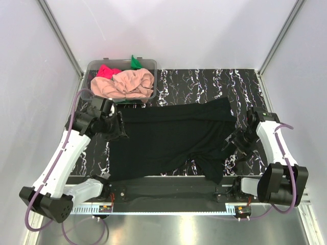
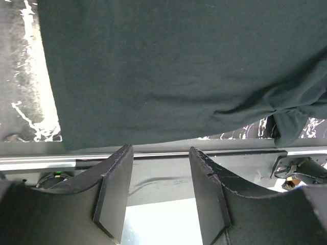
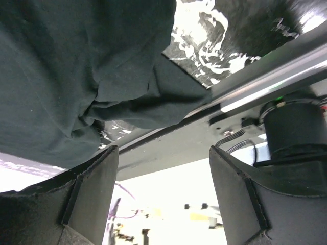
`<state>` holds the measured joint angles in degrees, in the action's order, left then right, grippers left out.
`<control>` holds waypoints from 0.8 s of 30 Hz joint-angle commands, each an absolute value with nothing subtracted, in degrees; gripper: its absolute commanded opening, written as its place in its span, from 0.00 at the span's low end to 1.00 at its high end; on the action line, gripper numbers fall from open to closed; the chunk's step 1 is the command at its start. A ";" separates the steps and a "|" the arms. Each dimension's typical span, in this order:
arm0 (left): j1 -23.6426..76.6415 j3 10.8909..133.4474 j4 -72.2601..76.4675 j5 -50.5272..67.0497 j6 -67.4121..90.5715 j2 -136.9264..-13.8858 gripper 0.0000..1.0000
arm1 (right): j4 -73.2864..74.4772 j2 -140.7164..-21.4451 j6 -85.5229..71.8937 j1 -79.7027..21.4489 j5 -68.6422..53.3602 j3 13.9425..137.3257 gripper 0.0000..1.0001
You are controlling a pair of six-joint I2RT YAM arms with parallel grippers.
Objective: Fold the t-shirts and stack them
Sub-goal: Fold the tshirt
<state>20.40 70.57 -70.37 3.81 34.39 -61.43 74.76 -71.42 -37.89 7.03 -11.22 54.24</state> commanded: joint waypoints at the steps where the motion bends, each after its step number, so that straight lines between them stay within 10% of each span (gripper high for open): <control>1: 20.57 69.70 -65.75 6.50 34.10 -62.75 0.52 | 82.71 -73.03 -33.58 6.77 -8.26 56.34 0.78; 24: 20.57 66.18 -63.54 7.73 33.31 -62.75 0.52 | 67.62 -75.43 -36.39 -15.11 -18.29 53.18 0.78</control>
<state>20.40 66.50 -65.43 6.00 34.28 -64.23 73.65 -81.43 -37.08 -13.34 -14.72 54.24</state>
